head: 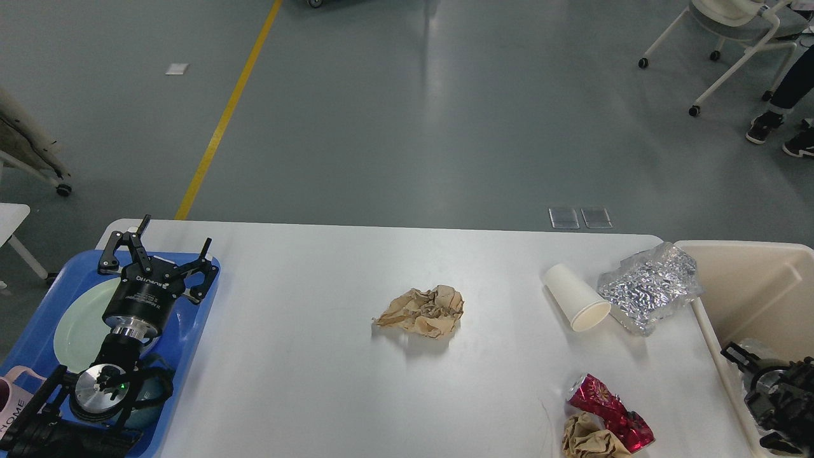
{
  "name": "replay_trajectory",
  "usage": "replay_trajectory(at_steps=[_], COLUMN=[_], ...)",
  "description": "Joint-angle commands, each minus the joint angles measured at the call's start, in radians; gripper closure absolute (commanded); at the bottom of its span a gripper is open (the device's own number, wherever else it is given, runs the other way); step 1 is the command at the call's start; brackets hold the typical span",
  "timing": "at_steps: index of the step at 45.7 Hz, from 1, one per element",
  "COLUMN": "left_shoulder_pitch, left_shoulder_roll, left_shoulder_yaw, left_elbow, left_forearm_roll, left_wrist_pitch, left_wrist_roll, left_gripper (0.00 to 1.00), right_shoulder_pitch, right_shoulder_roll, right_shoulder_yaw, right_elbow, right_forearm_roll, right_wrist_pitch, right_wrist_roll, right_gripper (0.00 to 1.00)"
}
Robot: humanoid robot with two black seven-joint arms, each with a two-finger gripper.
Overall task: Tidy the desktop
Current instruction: 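Release the foil into the bin with the right gripper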
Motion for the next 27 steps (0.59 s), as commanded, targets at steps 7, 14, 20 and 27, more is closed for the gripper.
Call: replay_trajectory(at_steps=[7,14,20,27], left_shoulder_pitch=[0.000,0.000,0.000,0.000], left_shoulder_roll=[0.000,0.000,0.000,0.000], left_shoulder_yaw=[0.000,0.000,0.000,0.000], left_elbow=[0.000,0.000,0.000,0.000], left_forearm_roll=[0.000,0.000,0.000,0.000], left_wrist_pitch=[0.000,0.000,0.000,0.000], left_wrist_roll=[0.000,0.000,0.000,0.000], left_gripper=[0.03,0.03,0.03,0.03], right_shoulder_pitch=[0.153,0.376,0.578,0.840], right_shoulder_roll=[-0.108,-0.242,-0.285,-0.260], right_shoulder_yaw=[-0.004,-0.037,-0.132,-0.330], right_elbow=[0.211,0.491,0.649,0.829], right_forearm_roll=[-0.012,-0.023,-0.029,-0.029], right_wrist_pitch=[0.018,0.076,0.234,0.440], right_wrist_roll=[-0.018,-0.147,-0.288,-0.319], right_gripper=[0.00,0.00,0.00,0.00])
